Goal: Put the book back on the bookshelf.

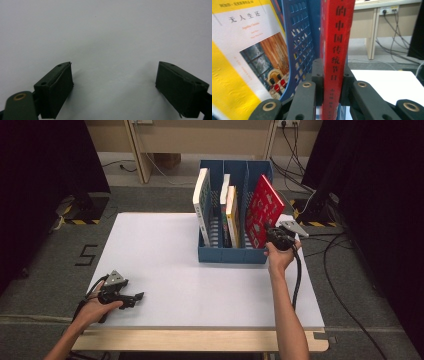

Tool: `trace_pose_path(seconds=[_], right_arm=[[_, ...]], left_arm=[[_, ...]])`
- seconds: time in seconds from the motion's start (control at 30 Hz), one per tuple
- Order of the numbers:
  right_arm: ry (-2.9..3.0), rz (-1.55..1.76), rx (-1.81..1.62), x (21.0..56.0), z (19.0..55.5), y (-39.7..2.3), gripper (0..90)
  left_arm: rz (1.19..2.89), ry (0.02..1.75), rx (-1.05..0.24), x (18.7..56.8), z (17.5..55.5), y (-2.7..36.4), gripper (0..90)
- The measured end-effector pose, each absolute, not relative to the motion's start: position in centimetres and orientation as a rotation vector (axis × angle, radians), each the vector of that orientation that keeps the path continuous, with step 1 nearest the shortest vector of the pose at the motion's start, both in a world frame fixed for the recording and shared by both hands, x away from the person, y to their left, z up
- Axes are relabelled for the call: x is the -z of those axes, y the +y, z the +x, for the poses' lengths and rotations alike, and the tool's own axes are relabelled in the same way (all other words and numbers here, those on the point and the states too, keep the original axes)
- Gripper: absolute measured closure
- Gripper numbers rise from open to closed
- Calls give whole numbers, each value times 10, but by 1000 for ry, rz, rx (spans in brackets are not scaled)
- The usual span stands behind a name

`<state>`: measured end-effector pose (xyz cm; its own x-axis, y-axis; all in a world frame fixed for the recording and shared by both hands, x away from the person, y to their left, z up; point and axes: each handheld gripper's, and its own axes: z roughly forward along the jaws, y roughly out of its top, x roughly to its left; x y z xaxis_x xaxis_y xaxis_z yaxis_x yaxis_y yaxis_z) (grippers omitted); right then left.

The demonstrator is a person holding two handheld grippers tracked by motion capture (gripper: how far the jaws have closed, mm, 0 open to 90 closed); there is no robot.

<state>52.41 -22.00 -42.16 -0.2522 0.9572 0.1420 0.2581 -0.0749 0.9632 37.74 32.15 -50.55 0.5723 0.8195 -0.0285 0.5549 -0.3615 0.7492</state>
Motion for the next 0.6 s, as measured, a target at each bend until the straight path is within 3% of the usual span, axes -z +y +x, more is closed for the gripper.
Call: trace_pose_path(seconds=[0.6], right_arm=[[1510, 1352, -1353, 423, 545, -209, 786]], left_arm=[[2065, 1095, -456, 506, 377, 321, 131]])
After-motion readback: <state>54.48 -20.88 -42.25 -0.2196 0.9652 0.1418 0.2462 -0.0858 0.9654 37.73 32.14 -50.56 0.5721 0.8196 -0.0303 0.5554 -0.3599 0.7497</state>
